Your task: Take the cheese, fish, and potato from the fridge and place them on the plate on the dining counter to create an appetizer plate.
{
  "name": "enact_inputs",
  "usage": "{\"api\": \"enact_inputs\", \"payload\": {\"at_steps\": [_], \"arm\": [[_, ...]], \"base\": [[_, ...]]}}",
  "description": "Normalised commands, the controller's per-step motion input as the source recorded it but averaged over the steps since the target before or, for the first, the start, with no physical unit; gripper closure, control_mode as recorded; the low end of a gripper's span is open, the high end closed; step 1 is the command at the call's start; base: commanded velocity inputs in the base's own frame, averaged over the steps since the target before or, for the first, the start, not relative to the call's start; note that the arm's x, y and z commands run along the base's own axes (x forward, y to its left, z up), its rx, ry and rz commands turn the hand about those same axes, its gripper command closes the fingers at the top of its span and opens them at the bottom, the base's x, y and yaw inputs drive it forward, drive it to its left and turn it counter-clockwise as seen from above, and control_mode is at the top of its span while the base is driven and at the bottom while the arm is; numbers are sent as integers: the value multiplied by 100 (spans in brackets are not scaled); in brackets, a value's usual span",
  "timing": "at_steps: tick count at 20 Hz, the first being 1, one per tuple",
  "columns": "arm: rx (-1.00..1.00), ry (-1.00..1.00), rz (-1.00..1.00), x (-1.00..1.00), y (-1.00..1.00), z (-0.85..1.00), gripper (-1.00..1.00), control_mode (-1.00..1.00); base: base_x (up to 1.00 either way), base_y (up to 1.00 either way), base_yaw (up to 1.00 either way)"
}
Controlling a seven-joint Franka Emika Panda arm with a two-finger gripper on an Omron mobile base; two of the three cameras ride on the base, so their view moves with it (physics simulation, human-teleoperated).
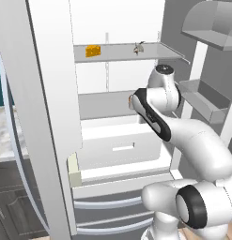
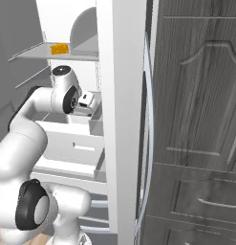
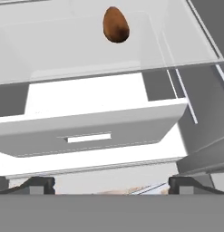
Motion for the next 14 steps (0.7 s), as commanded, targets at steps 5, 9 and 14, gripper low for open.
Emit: {"api": "enact_inputs", "payload": {"at_steps": [5,9,14], "arm": [[0,0,-5,41,0,-14,-100,-100],[0,0,-9,39,0,-12,-100,-100],[0,-1,-19,35,0,-20,-100,-100]], "base": [[0,0,0],[0,0,0],[0,0,0]]}}
